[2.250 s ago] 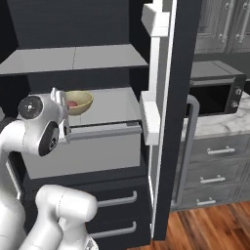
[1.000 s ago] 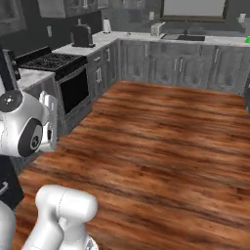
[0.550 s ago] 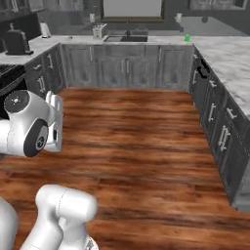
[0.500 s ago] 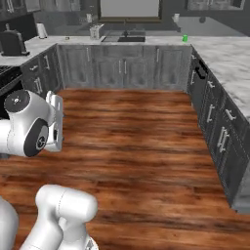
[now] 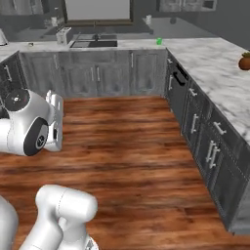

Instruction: Move the mug from next to the sink to the open cabinet. Then, move the bowl with the onion to the fridge to clear the area for faucet cleaning.

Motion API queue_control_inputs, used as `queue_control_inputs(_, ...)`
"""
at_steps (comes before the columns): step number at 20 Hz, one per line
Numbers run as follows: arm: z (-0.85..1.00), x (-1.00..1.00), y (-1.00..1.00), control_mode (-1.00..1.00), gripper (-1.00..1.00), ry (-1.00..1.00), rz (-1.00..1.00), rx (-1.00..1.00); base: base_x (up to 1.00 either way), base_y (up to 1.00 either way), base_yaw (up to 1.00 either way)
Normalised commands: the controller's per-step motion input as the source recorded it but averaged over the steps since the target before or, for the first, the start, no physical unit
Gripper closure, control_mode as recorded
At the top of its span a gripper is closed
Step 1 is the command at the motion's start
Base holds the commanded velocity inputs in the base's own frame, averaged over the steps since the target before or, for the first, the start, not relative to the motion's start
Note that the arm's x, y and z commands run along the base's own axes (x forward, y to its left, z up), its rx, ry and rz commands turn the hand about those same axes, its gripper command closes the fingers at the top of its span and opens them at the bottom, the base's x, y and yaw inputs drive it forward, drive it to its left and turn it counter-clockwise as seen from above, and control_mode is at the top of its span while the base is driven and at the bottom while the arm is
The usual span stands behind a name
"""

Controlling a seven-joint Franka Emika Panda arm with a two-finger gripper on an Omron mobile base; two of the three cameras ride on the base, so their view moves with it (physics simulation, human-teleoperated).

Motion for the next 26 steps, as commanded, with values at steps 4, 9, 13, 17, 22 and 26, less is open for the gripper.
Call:
queue_control_inputs(4,0.00,0.00,0.00,1.00,-1.00,0.00,0.00,0.00,1.00,0.03,-0.30)
queue_control_inputs(9,0.00,0.00,0.00,1.00,-1.00,0.00,0.00,0.00,1.00,0.09,-0.32)
queue_control_inputs(13,0.00,0.00,0.00,1.00,-1.00,0.00,0.00,0.00,1.00,0.25,-0.26)
queue_control_inputs(17,0.00,0.00,0.00,1.00,-1.00,0.00,0.00,0.00,1.00,0.40,-0.24)
queue_control_inputs(22,0.00,0.00,0.00,1.00,-1.00,0.00,0.00,0.00,1.00,0.47,-0.07)
queue_control_inputs(26,0.00,0.00,0.00,1.00,-1.00,0.00,0.00,0.00,1.00,0.36,0.00)
